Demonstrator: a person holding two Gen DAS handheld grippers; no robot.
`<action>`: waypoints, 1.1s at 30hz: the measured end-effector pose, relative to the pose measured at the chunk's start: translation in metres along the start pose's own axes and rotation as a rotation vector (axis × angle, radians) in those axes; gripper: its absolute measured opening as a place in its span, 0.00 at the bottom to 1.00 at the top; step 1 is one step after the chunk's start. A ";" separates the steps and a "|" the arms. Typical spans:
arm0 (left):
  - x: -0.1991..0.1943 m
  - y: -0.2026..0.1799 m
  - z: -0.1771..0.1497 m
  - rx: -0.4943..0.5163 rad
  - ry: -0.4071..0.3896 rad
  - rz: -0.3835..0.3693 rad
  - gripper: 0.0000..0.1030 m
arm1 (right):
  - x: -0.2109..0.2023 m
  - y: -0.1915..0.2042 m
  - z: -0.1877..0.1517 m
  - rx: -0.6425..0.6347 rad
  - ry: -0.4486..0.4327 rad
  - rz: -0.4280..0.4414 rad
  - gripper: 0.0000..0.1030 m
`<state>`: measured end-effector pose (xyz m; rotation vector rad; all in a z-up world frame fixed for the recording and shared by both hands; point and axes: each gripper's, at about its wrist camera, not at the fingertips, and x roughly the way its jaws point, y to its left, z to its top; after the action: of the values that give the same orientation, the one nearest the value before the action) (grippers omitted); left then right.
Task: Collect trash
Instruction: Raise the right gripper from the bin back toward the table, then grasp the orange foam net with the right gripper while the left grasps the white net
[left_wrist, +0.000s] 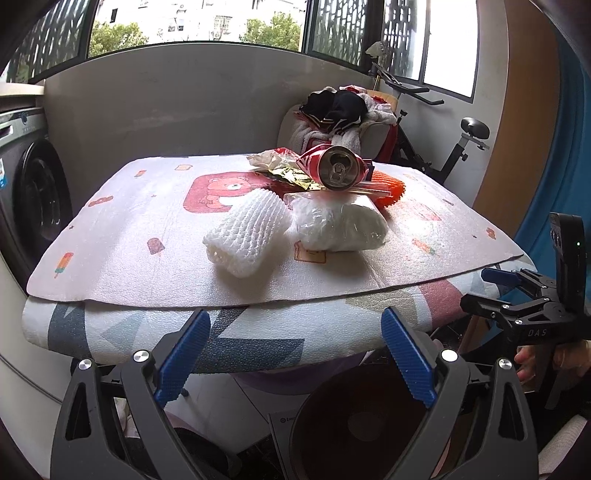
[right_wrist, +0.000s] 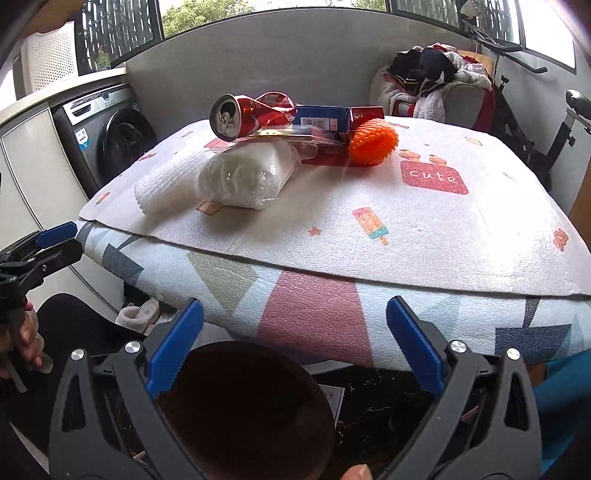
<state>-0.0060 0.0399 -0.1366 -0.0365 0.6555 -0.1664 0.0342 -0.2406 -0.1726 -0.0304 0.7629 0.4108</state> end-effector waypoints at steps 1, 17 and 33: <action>0.000 0.000 0.003 0.008 -0.004 0.005 0.89 | 0.000 -0.003 0.003 -0.003 -0.002 -0.008 0.95; 0.035 0.033 0.059 -0.023 -0.015 0.013 0.89 | 0.016 -0.054 0.058 0.060 0.011 -0.058 0.95; 0.103 0.058 0.085 -0.044 0.090 -0.013 0.89 | 0.081 -0.102 0.172 0.132 -0.042 0.010 0.77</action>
<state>0.1346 0.0786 -0.1369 -0.0759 0.7483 -0.1674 0.2385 -0.2760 -0.1145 0.1059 0.7481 0.3691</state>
